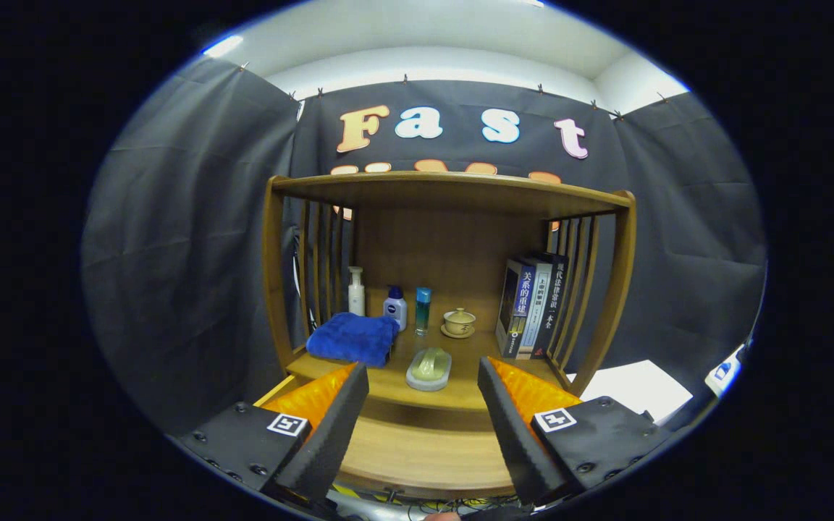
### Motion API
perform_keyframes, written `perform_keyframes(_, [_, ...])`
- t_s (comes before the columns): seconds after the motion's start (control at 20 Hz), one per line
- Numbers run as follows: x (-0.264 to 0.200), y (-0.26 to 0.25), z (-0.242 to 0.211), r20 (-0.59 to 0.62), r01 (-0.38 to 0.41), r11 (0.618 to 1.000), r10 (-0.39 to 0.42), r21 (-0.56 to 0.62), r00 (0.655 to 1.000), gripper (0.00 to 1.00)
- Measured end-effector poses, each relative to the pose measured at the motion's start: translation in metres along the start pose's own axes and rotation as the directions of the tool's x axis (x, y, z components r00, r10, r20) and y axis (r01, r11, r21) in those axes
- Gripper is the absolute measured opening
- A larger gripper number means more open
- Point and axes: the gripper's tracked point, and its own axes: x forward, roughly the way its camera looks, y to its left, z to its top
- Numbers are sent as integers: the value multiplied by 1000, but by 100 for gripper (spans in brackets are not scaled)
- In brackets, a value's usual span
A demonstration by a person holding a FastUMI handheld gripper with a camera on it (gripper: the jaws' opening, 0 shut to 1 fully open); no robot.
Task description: Pull open the drawer, take out the items inside it, and place them on the countertop above the cabinet.
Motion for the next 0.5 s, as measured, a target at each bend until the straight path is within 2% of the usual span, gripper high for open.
perform_keyframes(0.2, [-22, 5, -42, 23, 11, 998, -13, 66, 1000, 98])
perform_keyframes(0.5, [-15, -5, -100, 34, 74, 992, -78, 107, 996, 98])
